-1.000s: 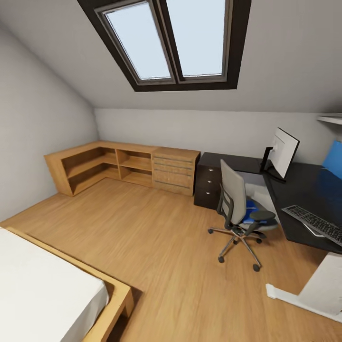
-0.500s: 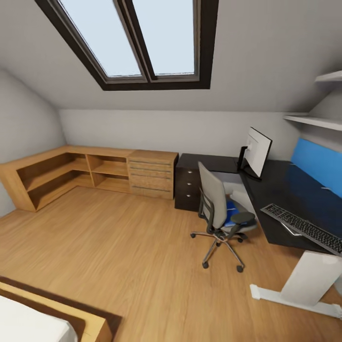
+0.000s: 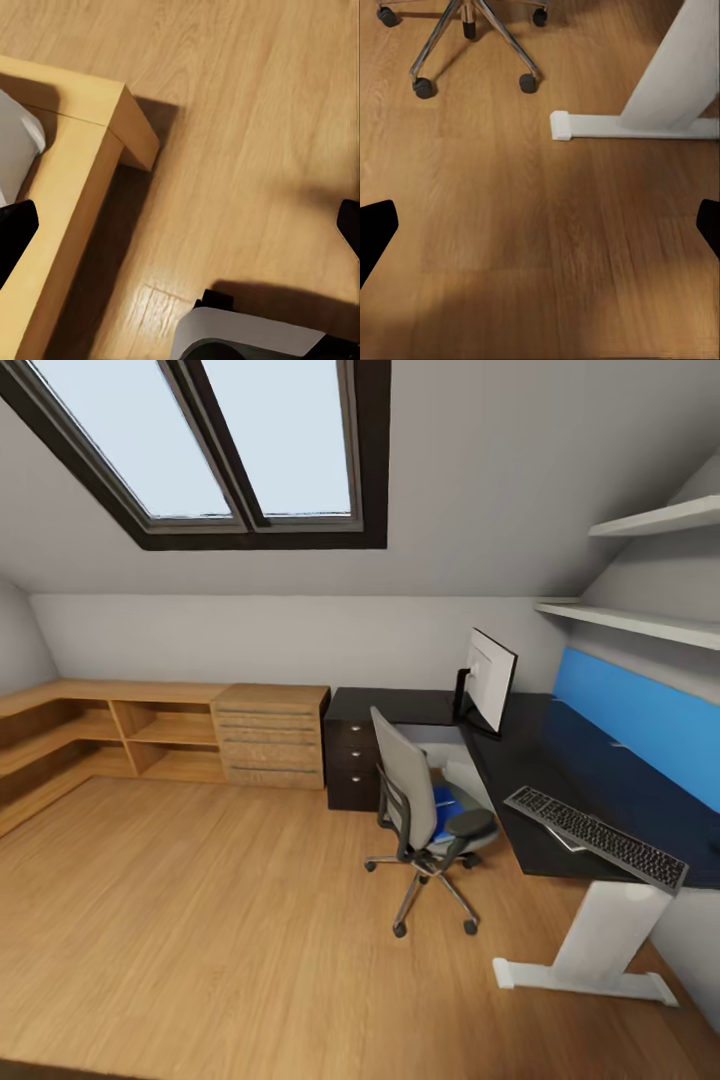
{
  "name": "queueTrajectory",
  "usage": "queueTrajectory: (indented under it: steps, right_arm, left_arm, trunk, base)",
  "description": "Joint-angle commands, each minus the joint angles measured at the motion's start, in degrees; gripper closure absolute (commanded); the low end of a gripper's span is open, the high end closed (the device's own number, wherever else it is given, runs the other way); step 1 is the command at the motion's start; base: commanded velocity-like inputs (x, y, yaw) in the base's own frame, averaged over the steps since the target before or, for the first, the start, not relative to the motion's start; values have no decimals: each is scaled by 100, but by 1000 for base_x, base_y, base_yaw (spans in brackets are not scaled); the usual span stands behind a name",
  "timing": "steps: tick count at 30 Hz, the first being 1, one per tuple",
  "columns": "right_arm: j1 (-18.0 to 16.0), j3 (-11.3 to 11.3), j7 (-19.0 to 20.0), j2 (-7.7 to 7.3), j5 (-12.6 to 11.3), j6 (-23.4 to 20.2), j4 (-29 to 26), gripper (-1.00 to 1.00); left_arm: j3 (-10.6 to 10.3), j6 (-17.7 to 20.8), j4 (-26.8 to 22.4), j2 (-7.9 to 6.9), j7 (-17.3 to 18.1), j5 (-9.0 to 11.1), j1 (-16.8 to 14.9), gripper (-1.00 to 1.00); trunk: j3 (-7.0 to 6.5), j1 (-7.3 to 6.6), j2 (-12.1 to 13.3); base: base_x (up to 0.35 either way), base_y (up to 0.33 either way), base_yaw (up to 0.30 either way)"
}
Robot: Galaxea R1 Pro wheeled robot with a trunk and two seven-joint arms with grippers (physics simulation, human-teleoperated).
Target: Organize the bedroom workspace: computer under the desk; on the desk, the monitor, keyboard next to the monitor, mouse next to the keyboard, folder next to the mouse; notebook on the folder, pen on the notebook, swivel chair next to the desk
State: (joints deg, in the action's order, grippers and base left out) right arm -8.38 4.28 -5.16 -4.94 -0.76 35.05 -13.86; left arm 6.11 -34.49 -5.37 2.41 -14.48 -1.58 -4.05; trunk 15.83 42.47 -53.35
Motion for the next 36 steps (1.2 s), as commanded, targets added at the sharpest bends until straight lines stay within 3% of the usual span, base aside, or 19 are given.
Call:
queueTrajectory:
  steps: [1, 8, 20, 28, 36]
  right_arm:
    - [-6, 12, 6, 1, -8, 20, 6, -100]
    - [-6, 12, 7, 3, -8, 20, 14, -100]
    - [-6, 7, 6, 26, -19, 20, 15, -100]
    - [-6, 7, 6, 223, -22, 15, 51, -100]
    - [-6, 10, 10, 261, -2, 19, 58, -100]
  left_arm:
    - [35, -20, 1, 3, -2, -18, -2, -100]
    - [32, -22, 0, 4, -2, -18, -5, -100]
    - [39, 8, -9, 12, -10, -14, -4, -100]
    - [35, 16, -16, 8, -11, -17, -4, -100]
    - [31, 5, -17, -3, -11, -18, -3, -100]
  trunk:
    - [5, 1, -5]
    - [-9, 1, -5]
    - [-20, 1, -5]
    - [-27, 1, -5]
    - [-28, 1, -5]
  base:
    - [30, 0, -297]
    - [55, 0, -297]
    - [274, 0, -277]
    - [323, 1, -60]
    - [304, 71, -3]
